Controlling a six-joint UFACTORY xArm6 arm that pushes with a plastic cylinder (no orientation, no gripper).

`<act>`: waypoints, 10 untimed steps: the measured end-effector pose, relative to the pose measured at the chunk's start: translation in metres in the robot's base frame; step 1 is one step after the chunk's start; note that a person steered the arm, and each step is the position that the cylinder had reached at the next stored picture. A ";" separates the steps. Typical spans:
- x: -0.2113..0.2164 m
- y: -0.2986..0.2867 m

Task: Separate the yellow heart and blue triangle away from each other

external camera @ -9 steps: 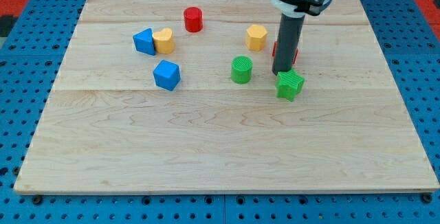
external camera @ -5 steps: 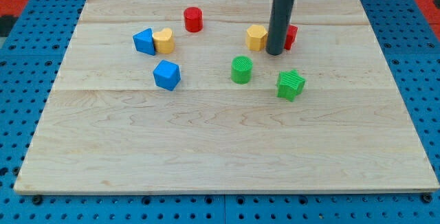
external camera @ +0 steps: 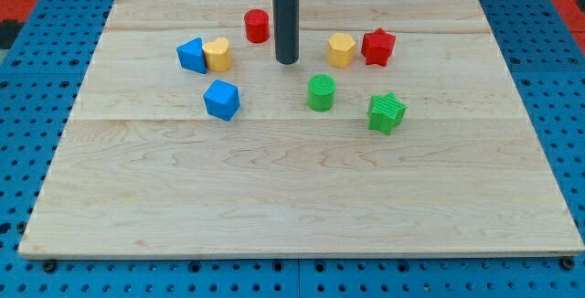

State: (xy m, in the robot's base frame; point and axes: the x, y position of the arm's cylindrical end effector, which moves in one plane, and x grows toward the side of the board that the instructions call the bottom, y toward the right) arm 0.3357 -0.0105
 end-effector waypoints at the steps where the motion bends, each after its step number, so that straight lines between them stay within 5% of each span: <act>1: -0.001 0.000; 7: -0.001 -0.162; 8: -0.023 -0.144; 10: -0.073 -0.200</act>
State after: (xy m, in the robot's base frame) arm 0.2629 -0.2109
